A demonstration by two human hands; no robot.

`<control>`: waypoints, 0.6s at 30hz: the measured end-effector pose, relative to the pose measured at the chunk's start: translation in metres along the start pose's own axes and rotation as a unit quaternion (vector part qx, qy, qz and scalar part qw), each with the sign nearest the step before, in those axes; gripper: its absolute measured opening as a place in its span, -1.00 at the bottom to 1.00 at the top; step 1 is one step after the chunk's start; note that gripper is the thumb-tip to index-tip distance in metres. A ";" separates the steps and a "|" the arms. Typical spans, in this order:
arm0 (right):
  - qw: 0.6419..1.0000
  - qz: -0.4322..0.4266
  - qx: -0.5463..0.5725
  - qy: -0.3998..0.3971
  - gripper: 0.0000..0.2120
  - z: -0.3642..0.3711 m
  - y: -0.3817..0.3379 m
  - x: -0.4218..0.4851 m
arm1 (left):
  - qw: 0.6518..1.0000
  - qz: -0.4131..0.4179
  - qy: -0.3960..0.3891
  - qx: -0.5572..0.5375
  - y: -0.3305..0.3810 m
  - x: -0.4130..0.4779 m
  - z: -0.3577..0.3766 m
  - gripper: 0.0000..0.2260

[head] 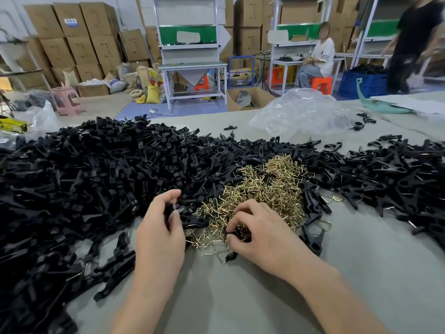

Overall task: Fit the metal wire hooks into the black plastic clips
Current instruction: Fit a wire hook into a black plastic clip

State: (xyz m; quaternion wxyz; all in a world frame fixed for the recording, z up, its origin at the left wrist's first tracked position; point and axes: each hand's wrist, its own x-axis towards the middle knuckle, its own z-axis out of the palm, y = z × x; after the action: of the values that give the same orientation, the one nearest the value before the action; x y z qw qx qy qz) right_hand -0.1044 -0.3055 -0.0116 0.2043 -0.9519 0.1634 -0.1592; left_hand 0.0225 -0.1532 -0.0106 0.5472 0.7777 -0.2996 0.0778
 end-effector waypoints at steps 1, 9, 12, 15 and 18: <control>1.000 0.000 0.000 -0.002 -0.87 0.000 -0.001 0.000 | 1.000 -0.006 0.001 -0.023 0.000 0.000 0.000 -0.64; 1.000 -0.022 0.002 -0.008 -0.88 -0.001 0.000 0.003 | 0.999 0.015 -0.013 -0.040 0.003 -0.002 0.002 -0.53; 0.999 -0.015 -0.022 -0.020 -0.75 -0.001 0.001 0.004 | 0.999 0.008 -0.025 -0.030 0.003 -0.003 0.002 -0.47; 0.999 -0.003 -0.050 -0.012 -0.69 0.001 0.000 0.005 | 0.999 0.000 -0.048 -0.016 0.002 -0.005 0.004 -0.48; 0.998 -0.004 -0.067 0.013 -0.74 0.003 -0.001 0.005 | 0.998 0.006 -0.059 -0.005 0.002 -0.006 0.008 -0.49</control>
State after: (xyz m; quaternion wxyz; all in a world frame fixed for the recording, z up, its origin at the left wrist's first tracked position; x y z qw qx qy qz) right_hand -0.0983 -0.3053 -0.0126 0.1371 -0.9619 0.1727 -0.1614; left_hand 0.0149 -0.1581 -0.0147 0.5317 0.7766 -0.3363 0.0337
